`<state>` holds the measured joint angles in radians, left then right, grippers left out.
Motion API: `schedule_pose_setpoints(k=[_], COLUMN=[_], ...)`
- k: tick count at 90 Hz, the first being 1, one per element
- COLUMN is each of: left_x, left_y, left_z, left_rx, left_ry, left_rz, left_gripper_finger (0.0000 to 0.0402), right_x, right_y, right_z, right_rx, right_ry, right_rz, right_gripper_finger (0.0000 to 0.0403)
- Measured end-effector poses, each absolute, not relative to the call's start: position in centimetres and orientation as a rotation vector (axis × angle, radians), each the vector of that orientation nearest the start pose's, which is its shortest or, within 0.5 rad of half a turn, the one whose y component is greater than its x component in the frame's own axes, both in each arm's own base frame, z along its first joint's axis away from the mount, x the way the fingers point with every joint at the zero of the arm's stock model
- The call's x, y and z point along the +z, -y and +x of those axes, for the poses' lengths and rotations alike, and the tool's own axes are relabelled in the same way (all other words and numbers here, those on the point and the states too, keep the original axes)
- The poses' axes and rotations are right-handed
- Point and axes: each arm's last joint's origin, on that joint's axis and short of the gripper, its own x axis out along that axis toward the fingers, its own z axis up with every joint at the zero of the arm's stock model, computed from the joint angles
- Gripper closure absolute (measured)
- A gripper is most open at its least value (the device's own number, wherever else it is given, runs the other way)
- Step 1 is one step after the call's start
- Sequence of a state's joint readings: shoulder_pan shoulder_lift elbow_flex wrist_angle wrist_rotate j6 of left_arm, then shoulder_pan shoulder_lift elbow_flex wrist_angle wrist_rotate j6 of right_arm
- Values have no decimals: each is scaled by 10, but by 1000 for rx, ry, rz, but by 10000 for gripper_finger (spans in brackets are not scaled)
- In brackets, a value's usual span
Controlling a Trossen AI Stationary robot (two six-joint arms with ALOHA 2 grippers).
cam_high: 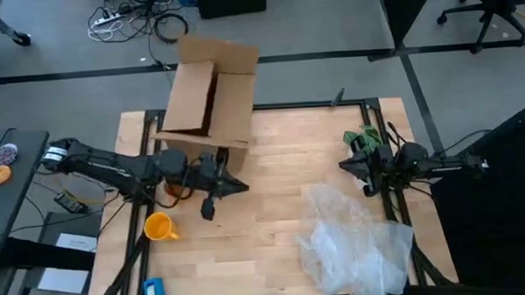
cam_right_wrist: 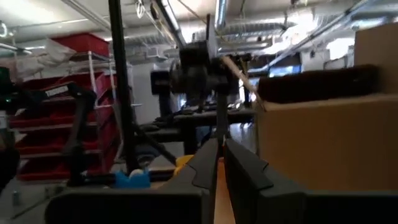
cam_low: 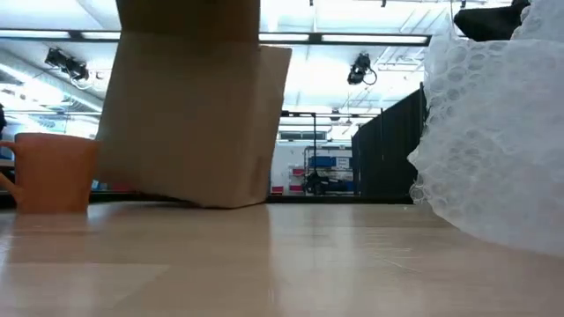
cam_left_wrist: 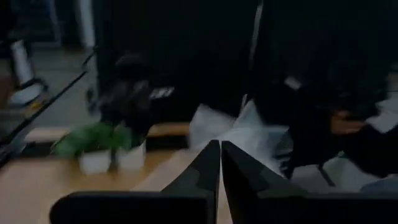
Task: Wrap mug
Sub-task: Move the brown box to the top center of the table
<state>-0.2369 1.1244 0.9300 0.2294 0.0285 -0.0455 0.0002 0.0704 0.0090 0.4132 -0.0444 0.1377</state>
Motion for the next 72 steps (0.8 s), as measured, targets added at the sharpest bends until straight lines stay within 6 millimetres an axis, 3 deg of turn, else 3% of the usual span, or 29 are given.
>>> schedule_pose_setpoints(k=[19, 31, 45, 58, 72], left_x=[422, 458, 479, 468, 455], left_y=[91, 92, 67, 44, 28], left_z=[231, 208, 174, 150, 127], left_rx=[-479, -479, -99, 352, 635], left_ry=[224, 307, 168, 0, -102], left_rz=[22, 51, 37, 23, 35], left_gripper_finger=[401, 401, 401, 401, 401], right_x=[198, 198, 197, 191, 184], right_y=[-1, -1, -1, 0, 1], right_z=[100, 103, 109, 116, 125], right_rx=[67, 64, 64, 36, -30], right_ry=[314, 315, 296, 231, 173], right_rz=[130, 134, 165, 208, 246], right_gripper_finger=[396, 396, 396, 396, 396])
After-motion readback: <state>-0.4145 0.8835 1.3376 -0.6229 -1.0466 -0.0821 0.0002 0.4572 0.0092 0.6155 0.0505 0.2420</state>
